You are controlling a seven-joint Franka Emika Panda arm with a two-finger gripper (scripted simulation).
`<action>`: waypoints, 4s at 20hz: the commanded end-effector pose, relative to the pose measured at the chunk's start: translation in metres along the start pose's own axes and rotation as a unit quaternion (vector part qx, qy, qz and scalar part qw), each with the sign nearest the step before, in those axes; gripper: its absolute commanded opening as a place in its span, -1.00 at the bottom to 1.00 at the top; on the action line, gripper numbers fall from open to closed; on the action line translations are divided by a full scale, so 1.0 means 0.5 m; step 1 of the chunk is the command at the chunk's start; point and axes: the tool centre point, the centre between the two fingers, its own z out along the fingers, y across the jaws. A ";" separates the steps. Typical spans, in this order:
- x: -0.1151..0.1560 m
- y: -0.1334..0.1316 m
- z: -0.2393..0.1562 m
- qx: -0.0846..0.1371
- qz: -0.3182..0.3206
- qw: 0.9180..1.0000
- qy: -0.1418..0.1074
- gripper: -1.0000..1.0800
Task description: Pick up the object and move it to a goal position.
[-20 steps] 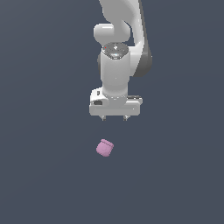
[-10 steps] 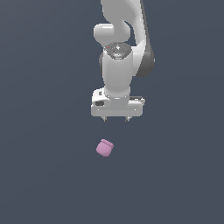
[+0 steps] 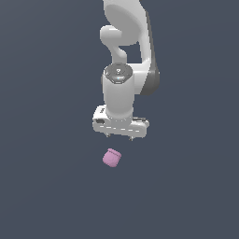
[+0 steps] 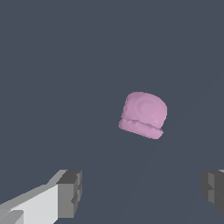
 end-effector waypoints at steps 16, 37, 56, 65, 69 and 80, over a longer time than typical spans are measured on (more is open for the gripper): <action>0.086 0.065 0.151 -0.013 0.152 0.988 -0.016 0.92; 0.083 0.069 0.255 -0.013 0.155 0.988 -0.017 0.92; 0.073 0.066 0.241 -0.013 0.155 0.988 -0.017 -1.00; 0.027 0.053 0.180 -0.013 0.155 0.988 -0.017 -1.00; -0.007 0.044 0.133 -0.013 0.155 0.988 -0.017 -1.00; -0.121 0.011 -0.022 -0.013 0.155 0.988 -0.017 -1.00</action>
